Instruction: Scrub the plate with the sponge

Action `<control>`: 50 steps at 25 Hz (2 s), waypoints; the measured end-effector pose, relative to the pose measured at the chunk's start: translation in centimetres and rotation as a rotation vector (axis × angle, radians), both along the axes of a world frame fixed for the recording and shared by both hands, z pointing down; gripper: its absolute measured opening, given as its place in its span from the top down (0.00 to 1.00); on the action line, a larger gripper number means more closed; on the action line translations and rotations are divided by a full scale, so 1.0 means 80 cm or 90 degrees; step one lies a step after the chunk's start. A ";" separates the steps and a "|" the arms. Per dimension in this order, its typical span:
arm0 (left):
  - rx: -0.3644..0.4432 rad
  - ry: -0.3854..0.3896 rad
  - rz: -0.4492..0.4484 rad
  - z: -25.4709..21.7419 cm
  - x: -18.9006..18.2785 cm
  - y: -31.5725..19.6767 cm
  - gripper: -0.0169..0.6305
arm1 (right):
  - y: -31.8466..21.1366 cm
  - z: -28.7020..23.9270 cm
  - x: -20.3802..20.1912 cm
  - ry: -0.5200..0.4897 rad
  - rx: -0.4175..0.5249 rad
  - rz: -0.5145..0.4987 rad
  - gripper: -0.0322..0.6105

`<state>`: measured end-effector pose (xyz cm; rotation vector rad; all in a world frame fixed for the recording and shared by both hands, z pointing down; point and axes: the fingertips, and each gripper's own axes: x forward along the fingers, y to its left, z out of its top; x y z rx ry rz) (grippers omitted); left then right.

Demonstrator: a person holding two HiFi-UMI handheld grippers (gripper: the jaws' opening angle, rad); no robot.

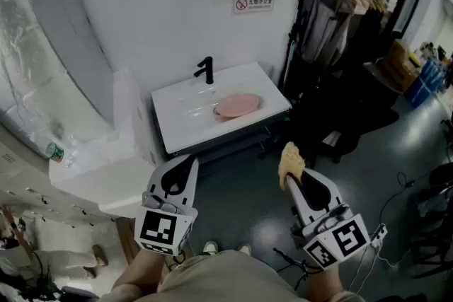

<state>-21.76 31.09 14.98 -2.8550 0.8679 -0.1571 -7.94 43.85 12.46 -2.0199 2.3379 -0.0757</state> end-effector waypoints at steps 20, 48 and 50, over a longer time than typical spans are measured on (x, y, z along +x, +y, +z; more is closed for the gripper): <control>-0.020 -0.031 0.022 0.014 0.066 0.061 0.96 | 0.053 0.045 0.055 -0.025 -0.036 -0.013 0.83; -0.013 -0.047 0.013 0.064 0.149 -0.018 0.96 | -0.045 0.101 0.133 -0.008 -0.067 -0.047 0.83; -0.017 -0.042 0.009 0.064 0.155 -0.046 0.96 | -0.072 0.104 0.139 -0.006 -0.076 -0.050 0.83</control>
